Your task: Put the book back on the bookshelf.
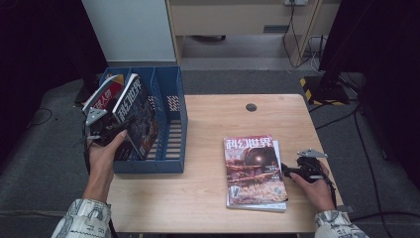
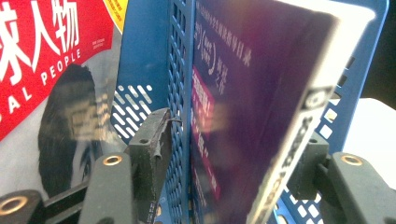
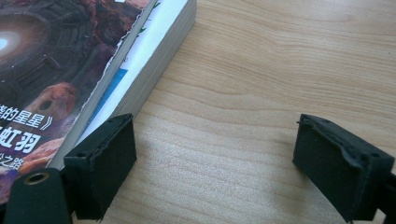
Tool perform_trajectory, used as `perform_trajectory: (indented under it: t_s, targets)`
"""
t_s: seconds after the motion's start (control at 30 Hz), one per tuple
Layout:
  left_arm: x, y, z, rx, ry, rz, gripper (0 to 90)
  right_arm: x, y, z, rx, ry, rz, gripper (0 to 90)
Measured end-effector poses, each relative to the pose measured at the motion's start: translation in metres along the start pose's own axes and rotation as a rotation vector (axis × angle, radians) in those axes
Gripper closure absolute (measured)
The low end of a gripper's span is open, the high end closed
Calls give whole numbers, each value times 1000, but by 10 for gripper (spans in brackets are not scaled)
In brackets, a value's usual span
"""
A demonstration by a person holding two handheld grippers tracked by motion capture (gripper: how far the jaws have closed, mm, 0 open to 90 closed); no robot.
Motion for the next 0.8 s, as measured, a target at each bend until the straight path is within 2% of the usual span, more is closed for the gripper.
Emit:
perform_trajectory:
  t_s: [0.4, 0.6, 0.73, 0.8]
  targets:
    - [4, 9, 16, -20, -10, 10, 387, -1, 0, 0, -1, 2, -3, 130]
    - [1, 14, 25, -24, -15, -8, 369, -1, 0, 0, -2, 0, -4, 130]
    - [1, 18, 33, -43, -31, -18, 363, -1, 0, 0, -4, -1, -5, 130]
    - [2, 20, 38, -69, -39, -28, 362, -1, 0, 0, -4, -1, -5, 130]
Point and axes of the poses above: each handheld gripper's, and its own axes: y roughly backward along the jaws, z roughly out of its underside, x roughly to its right, the point moved 10 cm from there along -y, roughly forward along the jaws
